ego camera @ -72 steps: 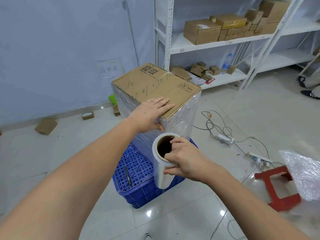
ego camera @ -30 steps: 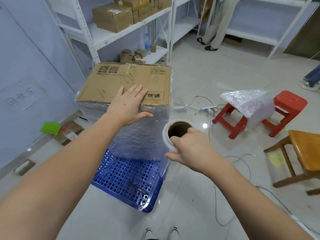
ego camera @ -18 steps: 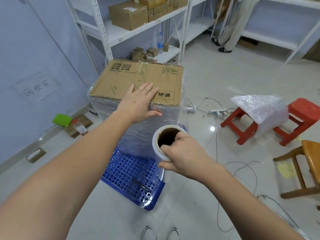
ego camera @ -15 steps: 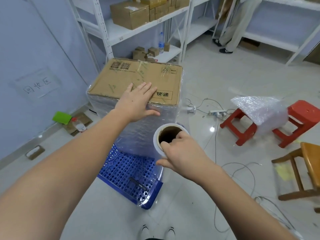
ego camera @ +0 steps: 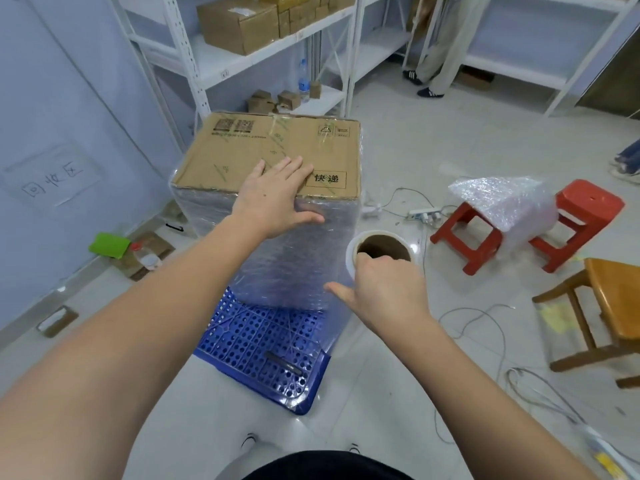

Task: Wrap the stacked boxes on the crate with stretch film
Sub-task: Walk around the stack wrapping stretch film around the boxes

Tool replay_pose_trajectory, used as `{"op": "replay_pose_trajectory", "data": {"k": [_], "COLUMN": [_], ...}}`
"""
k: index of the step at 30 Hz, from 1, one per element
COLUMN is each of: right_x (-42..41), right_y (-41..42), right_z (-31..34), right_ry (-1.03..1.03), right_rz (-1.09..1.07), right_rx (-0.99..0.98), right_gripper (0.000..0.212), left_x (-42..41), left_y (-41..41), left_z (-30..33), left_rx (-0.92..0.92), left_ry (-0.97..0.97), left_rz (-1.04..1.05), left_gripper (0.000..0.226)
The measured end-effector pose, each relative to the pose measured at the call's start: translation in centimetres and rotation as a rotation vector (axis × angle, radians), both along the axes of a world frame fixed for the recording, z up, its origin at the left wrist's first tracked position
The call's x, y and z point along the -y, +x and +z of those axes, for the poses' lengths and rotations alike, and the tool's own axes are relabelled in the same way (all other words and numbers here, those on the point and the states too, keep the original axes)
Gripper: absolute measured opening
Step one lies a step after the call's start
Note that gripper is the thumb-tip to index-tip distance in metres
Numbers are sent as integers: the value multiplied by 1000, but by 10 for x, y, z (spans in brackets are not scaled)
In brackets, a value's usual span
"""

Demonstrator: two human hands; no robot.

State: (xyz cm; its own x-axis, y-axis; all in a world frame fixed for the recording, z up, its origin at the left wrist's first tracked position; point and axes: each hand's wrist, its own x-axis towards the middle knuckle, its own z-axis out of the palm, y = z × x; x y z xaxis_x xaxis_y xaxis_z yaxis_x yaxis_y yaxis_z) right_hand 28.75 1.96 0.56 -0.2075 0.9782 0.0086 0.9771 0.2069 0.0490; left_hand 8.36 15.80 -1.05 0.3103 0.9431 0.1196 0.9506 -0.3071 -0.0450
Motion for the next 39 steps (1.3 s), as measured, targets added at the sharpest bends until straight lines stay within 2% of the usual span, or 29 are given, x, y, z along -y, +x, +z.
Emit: {"op": "replay_pose_trajectory", "data": {"k": [2,5,9,12,17,20,25,33,37,39], "right_x": [-7,-13,-8,-1,0,-4,-5,7,15,15], "right_y": [-8,-18,-27,-38,-73,-82,-88,-120,-130,-134], "right_z": [0,1,-4,-7,-1,-1,-1,6,0,-2], "right_ry": [-27,-15,-77,-80,-7,44,76,71,65,129], "right_rz": [-41,-79,-195,-275,-387,-450,-253,-44,130,184], "right_rx": [24,12,-55,-63,11,31,15,-65,-89,-63], "right_gripper": [58,49,41,38,69,71,54,58,46,48], "left_x": [-1,-7,-30,-48,-52,-52,-51,-53,-51,-50], "left_y": [-2,-15,-68,-107,-116,-117,-114,-114,-114,-115], "left_z": [1,8,25,25,9,8,9,4,3,3], "left_rx": [18,-11,-92,-148,-106,-106,-84,-94,-94,-97], "left_ry": [-12,-88,-184,-178,-117,-107,-127,-120,-118,-116], "left_rz": [-9,-114,-363,-384,-395,-393,-385,-359,-352,-346], "left_gripper": [114,116,118,117,111,109,108,106,104,104]}}
